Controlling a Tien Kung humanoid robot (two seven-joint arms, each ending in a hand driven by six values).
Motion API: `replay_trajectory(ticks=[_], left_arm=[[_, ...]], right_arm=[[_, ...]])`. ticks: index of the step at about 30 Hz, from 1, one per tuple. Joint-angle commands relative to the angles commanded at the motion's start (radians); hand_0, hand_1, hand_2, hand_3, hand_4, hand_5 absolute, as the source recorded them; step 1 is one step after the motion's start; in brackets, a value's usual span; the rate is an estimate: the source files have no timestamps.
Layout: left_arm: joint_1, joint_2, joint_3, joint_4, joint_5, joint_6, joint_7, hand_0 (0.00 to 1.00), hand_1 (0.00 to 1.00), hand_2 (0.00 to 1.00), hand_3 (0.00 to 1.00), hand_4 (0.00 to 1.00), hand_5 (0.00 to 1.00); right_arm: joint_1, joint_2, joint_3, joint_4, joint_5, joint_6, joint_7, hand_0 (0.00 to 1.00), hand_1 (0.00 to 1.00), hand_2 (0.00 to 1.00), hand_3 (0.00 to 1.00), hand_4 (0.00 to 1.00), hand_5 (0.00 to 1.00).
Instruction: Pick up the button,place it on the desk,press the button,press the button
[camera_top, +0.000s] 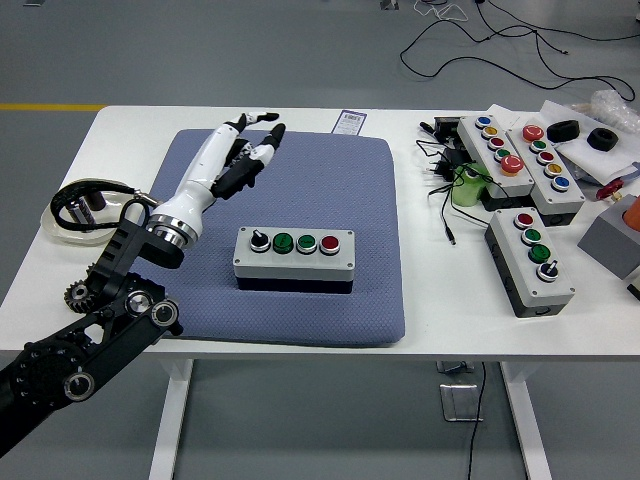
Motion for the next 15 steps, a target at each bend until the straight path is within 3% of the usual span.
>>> replay_trajectory(ticks=[5, 6, 8, 10, 11, 12, 15], left_arm=[[0.041, -0.010, -0.132, 0.017, -0.193, -0.018, -0.081, 0.489, 0.653, 0.698, 0.905, 0.677, 0.998], [0.046, -0.012, -0.158, 0.020, -0.226, -0.037, -0.091, 0.700, 0.793, 0.859, 0.906, 0.690, 0.998], [0.054, -0.013, -0.203, 0.024, -0.283, -0.076, -0.104, 0.700, 0.793, 0.859, 0.906, 0.690, 0.998], [0.062, -0.011, -0.242, 0.027, -0.324, -0.112, -0.110, 0.700, 0.793, 0.859, 0.906, 0.690, 0.998], [0.065, -0.010, -0.253, 0.029, -0.327, -0.120, -0.109, 0.700, 0.793, 0.859, 0.906, 0.690, 0.998], [0.070, -0.009, -0.269, 0.030, -0.328, -0.126, -0.107, 0.786, 0.840, 0.897, 0.909, 0.703, 0.998], [0.082, -0.007, -0.301, 0.033, -0.338, -0.134, -0.104, 0.786, 0.840, 0.897, 0.909, 0.703, 0.998]], right_arm=[[0.005, -0.004, -0.006, 0.000, 0.000, 0.000, -0.001, 0.673, 0.658, 0.674, 0.624, 0.310, 0.173], [0.006, -0.004, -0.006, 0.000, 0.000, 0.000, -0.001, 0.673, 0.658, 0.674, 0.624, 0.310, 0.173], [0.007, -0.005, -0.004, 0.000, 0.000, 0.002, -0.001, 0.673, 0.658, 0.674, 0.624, 0.310, 0.173], [0.007, -0.006, -0.004, 0.000, 0.000, 0.002, -0.002, 0.673, 0.658, 0.674, 0.624, 0.310, 0.173], [0.007, -0.006, -0.005, 0.000, 0.000, 0.002, -0.002, 0.673, 0.658, 0.674, 0.624, 0.310, 0.173], [0.007, -0.006, -0.005, 0.000, 0.000, 0.002, -0.002, 0.673, 0.658, 0.674, 0.624, 0.310, 0.173], [0.007, -0.006, -0.005, 0.000, 0.000, 0.002, -0.002, 0.673, 0.658, 0.674, 0.624, 0.310, 0.173]])
